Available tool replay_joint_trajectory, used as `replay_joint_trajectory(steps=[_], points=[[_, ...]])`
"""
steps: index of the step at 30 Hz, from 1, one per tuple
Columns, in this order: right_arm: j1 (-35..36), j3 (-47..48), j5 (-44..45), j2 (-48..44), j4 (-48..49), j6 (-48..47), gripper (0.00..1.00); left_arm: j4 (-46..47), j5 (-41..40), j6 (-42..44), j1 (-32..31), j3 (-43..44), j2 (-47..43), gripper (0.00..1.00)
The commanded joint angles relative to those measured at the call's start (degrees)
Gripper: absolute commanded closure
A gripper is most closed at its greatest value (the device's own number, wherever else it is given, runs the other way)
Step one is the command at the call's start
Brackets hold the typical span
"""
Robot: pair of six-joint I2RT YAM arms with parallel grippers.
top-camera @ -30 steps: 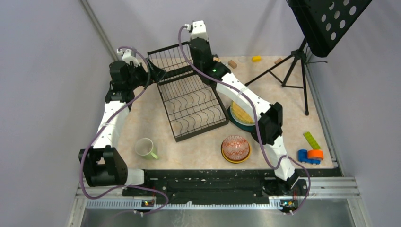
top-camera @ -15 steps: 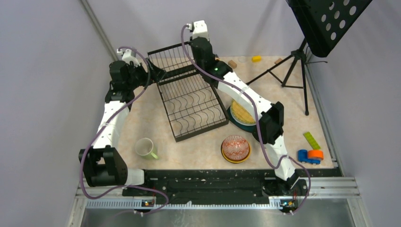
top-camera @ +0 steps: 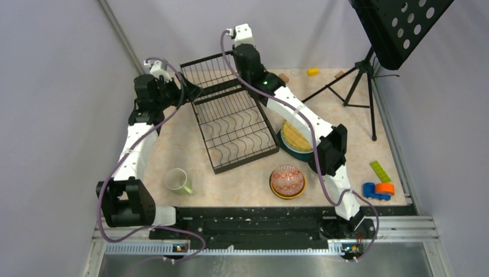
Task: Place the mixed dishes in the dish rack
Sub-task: Insert the plate into the dish rack.
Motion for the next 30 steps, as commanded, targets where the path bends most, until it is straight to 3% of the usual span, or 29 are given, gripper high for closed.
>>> replay_joint_trajectory(steps=[1,14,30], points=[[-0.1,8.5,-2.4,-4.7,4.1,-1.9,1.0,0.1,-0.1,0.9,0.2,1.3,0.6,0.26],[0.6,4.6,3.1,-6.2,10.2,-9.1,1.0,-1.2,-1.0,1.5,0.1,1.8,0.7,0.26],[0.6,4.6,2.6,-5.7,14.2,-13.3,1.0,-1.3,-0.6,2.0,0.2,1.9,0.9,0.26]])
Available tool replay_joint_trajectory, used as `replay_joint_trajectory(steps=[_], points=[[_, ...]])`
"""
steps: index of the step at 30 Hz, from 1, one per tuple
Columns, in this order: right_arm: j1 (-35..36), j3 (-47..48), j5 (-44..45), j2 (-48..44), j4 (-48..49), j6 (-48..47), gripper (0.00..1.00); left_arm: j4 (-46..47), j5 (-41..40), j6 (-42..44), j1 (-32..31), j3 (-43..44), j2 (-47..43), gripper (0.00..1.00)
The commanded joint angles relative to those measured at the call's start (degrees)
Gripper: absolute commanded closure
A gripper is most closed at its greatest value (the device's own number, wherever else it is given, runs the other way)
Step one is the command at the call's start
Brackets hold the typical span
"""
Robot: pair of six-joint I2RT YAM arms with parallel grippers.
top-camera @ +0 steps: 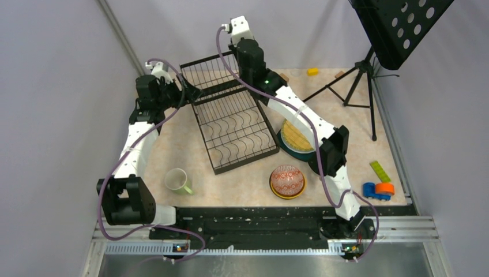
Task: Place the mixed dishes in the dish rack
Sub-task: Insert the plate into the dish rack.
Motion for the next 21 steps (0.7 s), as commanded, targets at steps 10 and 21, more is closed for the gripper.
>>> replay_joint_trajectory(steps=[10,21], points=[[-0.4,-12.2,-1.2,-8.3,13.3,-3.4,1.0,0.4,0.4,1.9,0.2,2.0,-0.3,0.26],[-0.9,-2.5,-0.8,-6.7,5.5,-0.2,1.0,0.3,0.5,1.8,0.2,2.1,-0.4,0.26]])
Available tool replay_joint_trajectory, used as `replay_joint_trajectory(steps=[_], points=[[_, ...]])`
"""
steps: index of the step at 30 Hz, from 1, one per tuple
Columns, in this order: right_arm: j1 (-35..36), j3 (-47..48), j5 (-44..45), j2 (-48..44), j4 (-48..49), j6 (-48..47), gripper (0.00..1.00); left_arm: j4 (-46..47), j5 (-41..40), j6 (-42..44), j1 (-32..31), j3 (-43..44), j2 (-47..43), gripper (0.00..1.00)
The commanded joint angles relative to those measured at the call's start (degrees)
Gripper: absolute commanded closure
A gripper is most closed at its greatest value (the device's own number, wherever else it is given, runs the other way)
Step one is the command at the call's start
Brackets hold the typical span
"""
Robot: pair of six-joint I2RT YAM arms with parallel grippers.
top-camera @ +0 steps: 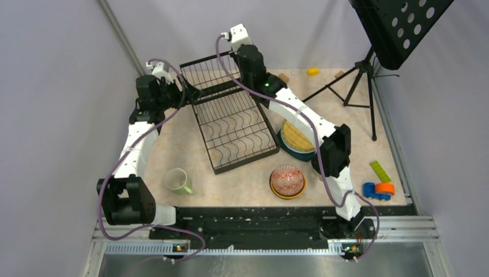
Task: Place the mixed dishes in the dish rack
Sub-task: Insert the plate into the dish rack.
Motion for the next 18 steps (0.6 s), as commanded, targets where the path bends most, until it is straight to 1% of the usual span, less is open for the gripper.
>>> replay_joint_trajectory(steps=[1,5,7,9,12,16,17,18], points=[[-0.4,6.2,1.6,-4.5,2.4,2.4,1.0,1.0,0.4,0.6,0.2,2.0,-0.4,0.26],[-1.1,2.1,1.4,-5.4,0.7,7.1,1.0,0.8,0.7,0.6,0.2,1.9,-0.4,0.26],[-1.6,1.8,1.2,-5.3,-1.3,10.1,1.0,0.7,0.5,0.7,0.2,1.9,-0.7,0.26],[-2.1,1.5,0.4,-5.3,-2.7,11.8,0.95,0.5,0.5,0.8,0.2,2.0,-0.7,0.26],[-2.8,1.4,-1.0,-5.4,-4.5,13.8,0.87,0.6,0.6,0.7,0.2,2.0,-0.7,0.26],[-3.5,1.3,-3.8,-5.8,-6.2,15.7,0.66,0.6,0.5,0.7,0.2,2.0,-0.7,0.25],[-3.7,1.3,-4.8,-6.0,-6.5,16.3,0.59,0.6,0.4,0.7,0.2,2.0,-0.8,0.25],[-4.0,1.4,-5.7,-6.1,-6.8,16.7,0.55,0.6,0.4,0.7,0.2,1.9,-0.7,0.25]])
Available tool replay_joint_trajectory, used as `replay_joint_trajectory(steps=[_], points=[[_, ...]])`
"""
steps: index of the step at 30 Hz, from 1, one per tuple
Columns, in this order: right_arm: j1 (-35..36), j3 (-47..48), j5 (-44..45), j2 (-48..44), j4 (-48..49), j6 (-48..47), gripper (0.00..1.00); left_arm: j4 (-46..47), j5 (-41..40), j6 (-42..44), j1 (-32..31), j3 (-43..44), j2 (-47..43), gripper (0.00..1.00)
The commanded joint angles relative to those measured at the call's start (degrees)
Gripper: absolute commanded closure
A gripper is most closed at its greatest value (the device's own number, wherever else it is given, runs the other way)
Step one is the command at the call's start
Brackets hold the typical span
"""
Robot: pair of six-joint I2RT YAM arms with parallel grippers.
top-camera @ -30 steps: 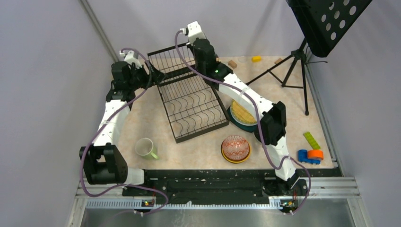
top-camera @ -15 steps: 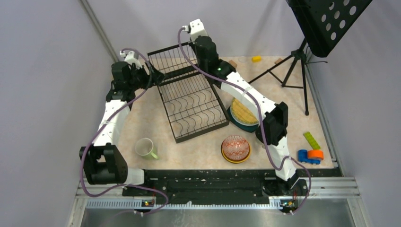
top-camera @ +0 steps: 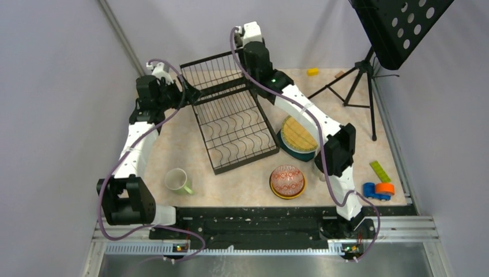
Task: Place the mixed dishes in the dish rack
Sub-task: Insert the plate into the dish rack.
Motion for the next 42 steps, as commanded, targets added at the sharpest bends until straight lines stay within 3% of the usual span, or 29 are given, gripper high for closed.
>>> replay_joint_trajectory(steps=[1,9,14,21,23,27,31,42], points=[[-1.8,0.7,-3.6,-5.2,-0.9,3.6,0.52,1.1,0.4,0.6,0.2,1.9,-0.8,0.25],[-2.9,4.7,-8.7,-5.2,-4.5,7.3,0.4,0.9,-0.5,0.7,0.2,2.0,-1.2,0.24],[-4.0,5.4,-16.1,-6.9,-6.3,10.4,0.3,1.2,-2.2,0.6,0.2,1.4,-2.3,0.16],[-4.9,2.4,-21.8,-11.7,-6.9,12.4,0.27,1.8,-5.2,0.7,0.2,0.3,-4.3,0.03],[-5.0,-2.0,-21.3,-14.6,-5.4,12.6,0.27,2.0,-7.1,0.5,0.1,-0.2,-5.2,0.02],[-5.1,-20.7,-21.5,-25.7,7.1,14.3,0.27,1.8,-10.8,0.5,0.2,-1.1,-7.3,0.01],[-5.6,-35.2,-18.2,-35.5,12.8,16.9,0.27,0.1,-13.3,0.2,0.2,-1.6,-9.6,0.01],[-15.1,-63.2,-17.9,-54.6,3.5,32.1,0.28,0.2,-12.7,-3.1,0.2,-14.4,-25.2,0.01]])
